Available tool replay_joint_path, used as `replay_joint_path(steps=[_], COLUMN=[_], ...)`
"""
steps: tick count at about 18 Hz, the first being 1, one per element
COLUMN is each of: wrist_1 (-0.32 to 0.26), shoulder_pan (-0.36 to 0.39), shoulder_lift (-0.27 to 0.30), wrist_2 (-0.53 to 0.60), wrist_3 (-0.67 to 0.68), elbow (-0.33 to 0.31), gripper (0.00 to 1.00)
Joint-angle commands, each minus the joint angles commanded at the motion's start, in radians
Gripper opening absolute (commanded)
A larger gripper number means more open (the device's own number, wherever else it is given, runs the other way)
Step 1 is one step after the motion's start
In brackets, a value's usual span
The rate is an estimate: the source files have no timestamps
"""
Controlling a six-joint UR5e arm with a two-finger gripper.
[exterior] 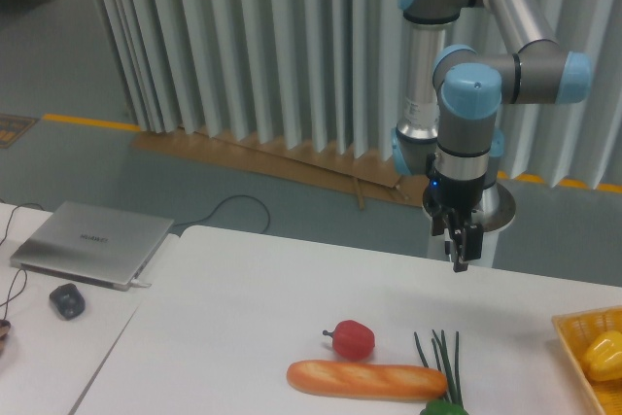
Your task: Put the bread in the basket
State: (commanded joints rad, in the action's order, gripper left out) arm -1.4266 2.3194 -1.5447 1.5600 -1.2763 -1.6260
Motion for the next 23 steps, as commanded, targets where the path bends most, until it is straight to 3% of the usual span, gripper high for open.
replay_joint_path(steps=[11,14,23], wrist_1=[-0.015,-0.034,0.000], shoulder_pan=[0.008,0.005,-0.006], shoulder_lift=[-0.031,-0.067,-0.135], wrist_2=[0.037,0.041,0.041], wrist_3=[-0.002,-0.002,0.054], elbow=[0.029,0.061,0.081], gripper=[1.00,1.00,1.00])
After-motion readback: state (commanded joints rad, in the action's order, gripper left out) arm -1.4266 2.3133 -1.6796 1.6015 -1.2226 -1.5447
